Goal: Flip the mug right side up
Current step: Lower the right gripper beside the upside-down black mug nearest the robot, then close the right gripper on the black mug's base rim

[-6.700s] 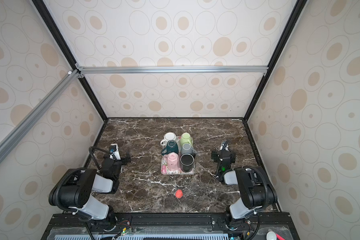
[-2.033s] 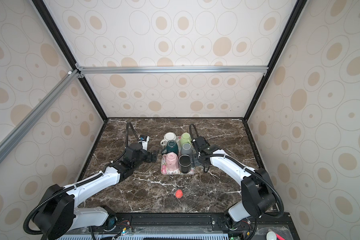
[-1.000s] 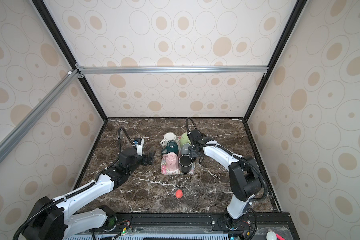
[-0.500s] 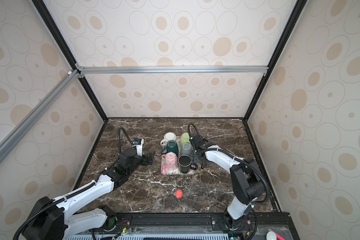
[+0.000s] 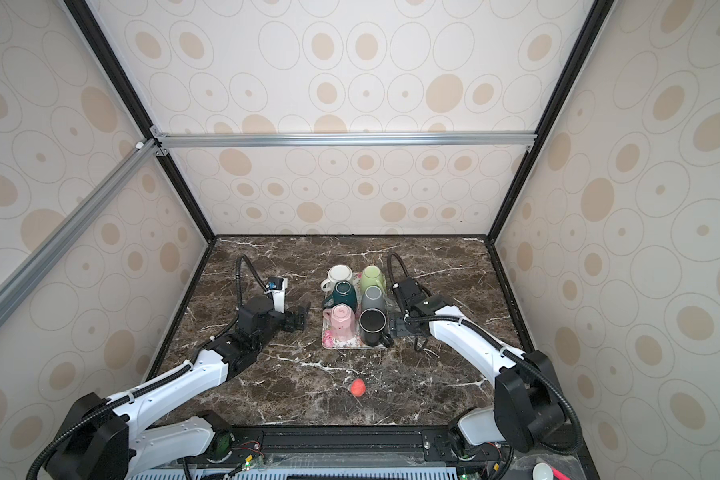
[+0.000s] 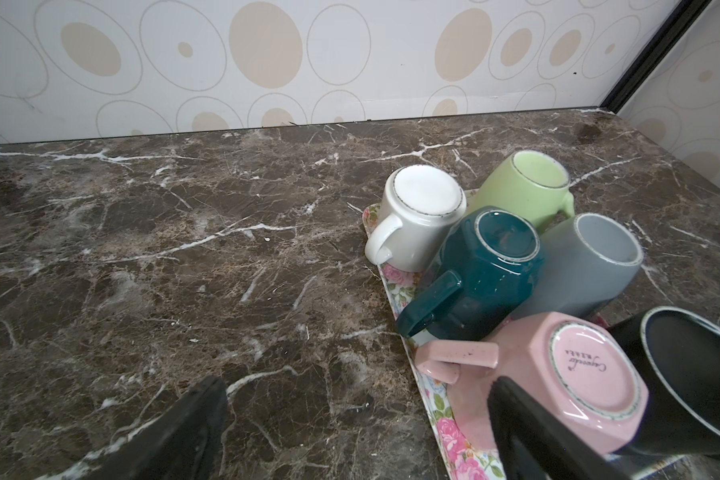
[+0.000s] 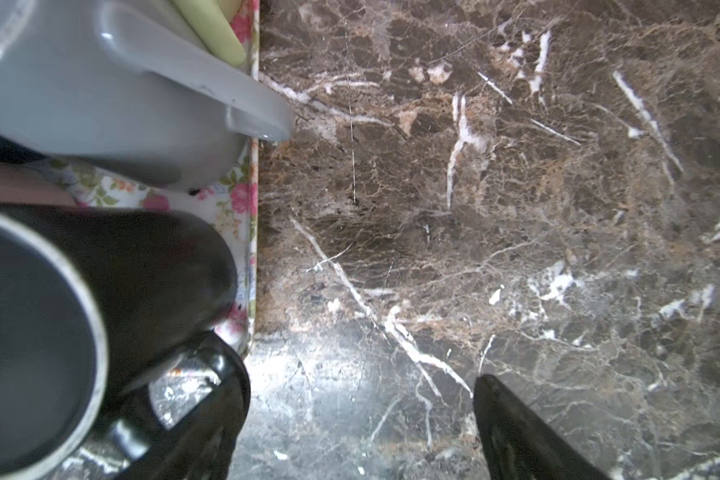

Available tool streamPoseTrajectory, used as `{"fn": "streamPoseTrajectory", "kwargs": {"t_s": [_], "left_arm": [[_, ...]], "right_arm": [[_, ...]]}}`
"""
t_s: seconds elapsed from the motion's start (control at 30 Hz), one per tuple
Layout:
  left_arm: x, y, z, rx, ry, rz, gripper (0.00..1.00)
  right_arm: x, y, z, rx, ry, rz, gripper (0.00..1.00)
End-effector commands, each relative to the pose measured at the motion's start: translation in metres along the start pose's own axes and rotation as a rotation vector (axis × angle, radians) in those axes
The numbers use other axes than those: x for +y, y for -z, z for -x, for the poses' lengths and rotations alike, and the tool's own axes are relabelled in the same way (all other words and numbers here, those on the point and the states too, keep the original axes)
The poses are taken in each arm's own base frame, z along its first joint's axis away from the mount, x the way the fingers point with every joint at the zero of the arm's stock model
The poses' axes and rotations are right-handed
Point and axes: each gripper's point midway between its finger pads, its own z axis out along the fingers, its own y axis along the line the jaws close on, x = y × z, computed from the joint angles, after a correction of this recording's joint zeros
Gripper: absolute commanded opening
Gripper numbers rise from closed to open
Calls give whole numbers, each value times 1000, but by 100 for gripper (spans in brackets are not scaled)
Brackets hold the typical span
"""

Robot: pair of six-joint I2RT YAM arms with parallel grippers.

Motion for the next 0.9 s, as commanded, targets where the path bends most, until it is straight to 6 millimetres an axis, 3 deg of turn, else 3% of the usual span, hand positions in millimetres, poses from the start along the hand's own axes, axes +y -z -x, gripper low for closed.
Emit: {"fn": "streamPoseTrajectory", "kwargs": {"t_s": [0.0, 0.23, 0.6, 0.87], "left_arm": [[-2, 3, 7, -30, 12, -6, 98], [-3, 2, 5, -27, 19, -12, 98], [-3, 1, 3, -22, 25, -10, 98], [-3, 0, 4, -22, 29, -12, 98]], "right_arm": [[2, 18, -11, 54, 69, 32, 88], [22, 29, -18, 78, 123, 163, 85], [62, 31, -28, 87, 242, 348, 64], [58, 22, -17, 55, 325, 272, 58]]}}
